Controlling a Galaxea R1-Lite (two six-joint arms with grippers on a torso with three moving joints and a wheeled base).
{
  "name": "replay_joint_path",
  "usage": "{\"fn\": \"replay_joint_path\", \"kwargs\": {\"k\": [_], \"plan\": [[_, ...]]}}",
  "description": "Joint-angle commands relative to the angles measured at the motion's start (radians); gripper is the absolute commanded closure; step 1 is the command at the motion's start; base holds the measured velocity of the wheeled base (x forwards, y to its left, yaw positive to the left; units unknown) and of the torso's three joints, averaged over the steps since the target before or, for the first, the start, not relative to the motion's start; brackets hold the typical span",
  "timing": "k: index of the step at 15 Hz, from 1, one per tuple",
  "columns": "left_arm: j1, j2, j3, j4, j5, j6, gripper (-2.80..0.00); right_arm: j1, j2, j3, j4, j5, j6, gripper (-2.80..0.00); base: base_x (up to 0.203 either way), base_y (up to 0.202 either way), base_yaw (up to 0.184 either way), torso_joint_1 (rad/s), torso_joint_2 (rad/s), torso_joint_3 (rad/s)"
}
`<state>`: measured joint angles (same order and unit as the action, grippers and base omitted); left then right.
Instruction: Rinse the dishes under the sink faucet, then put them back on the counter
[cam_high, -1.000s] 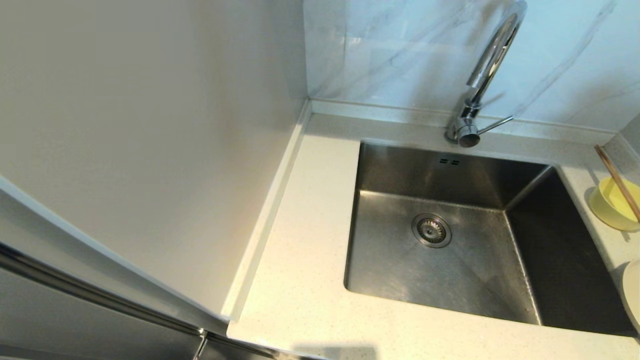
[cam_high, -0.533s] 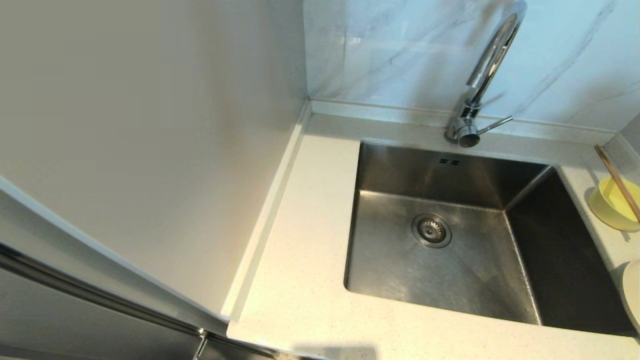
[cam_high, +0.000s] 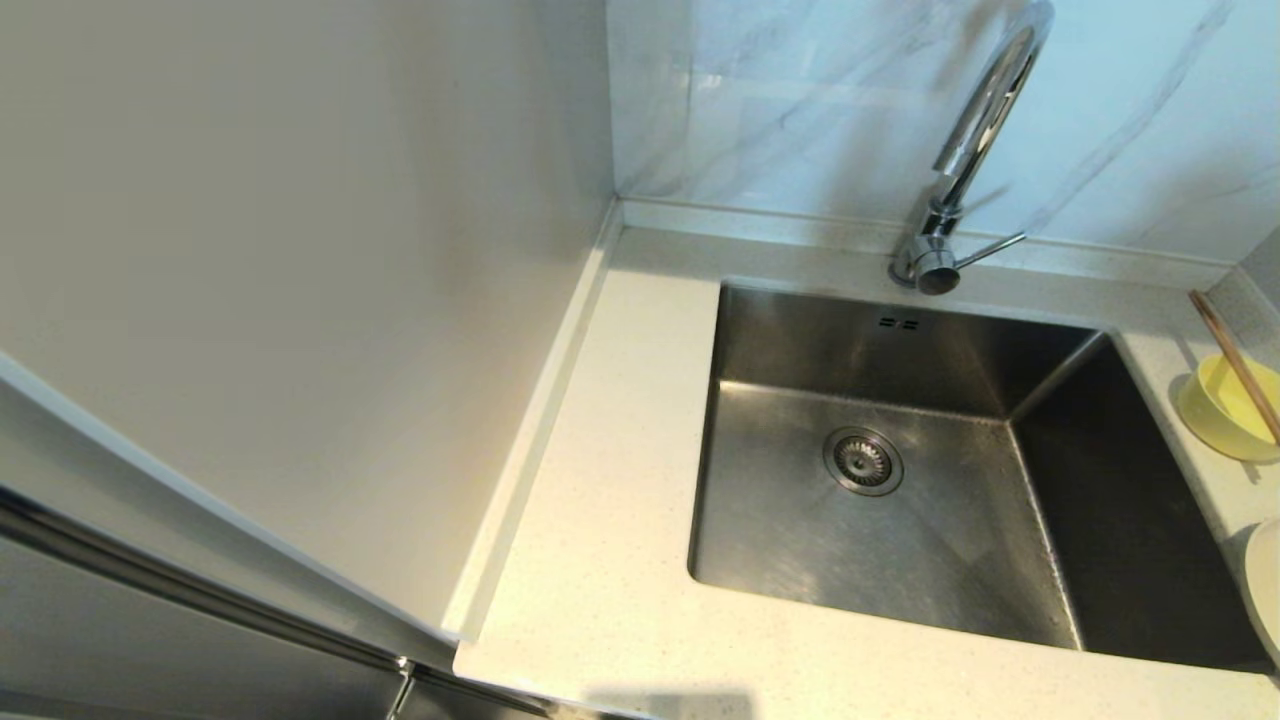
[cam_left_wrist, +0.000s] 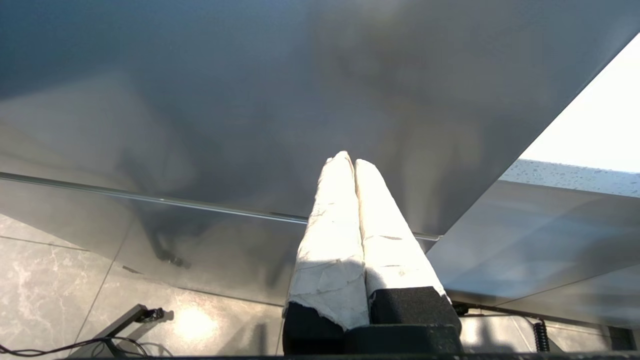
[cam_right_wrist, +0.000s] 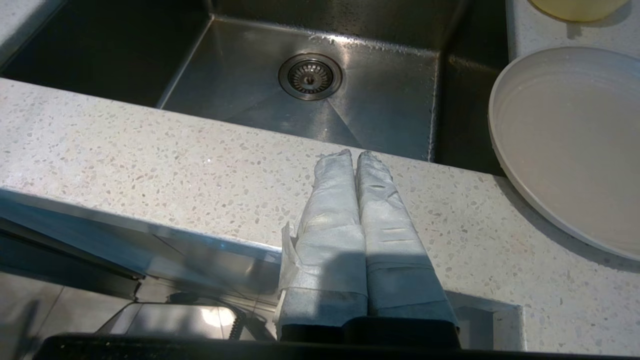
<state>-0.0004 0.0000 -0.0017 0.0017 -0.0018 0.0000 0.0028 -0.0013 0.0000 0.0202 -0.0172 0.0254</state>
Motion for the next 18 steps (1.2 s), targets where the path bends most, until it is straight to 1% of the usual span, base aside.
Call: {"fn": "replay_joint_path", "kwargs": {"k": [1,18], "plan": [[0.000,0.000,0.000,0.000,0.000,0.000,0.00,0.000,0.004,0.008,0.001,-0.001,0.004,0.00,0.000,0.000,0.000,0.000,0.00,0.000],[0.000,0.000,0.000,0.000,0.000,0.000,0.00,0.000,0.003,0.008,0.001,-0.003,0.005,0.00,0.000,0.000,0.000,0.000,0.00,0.000]]}}
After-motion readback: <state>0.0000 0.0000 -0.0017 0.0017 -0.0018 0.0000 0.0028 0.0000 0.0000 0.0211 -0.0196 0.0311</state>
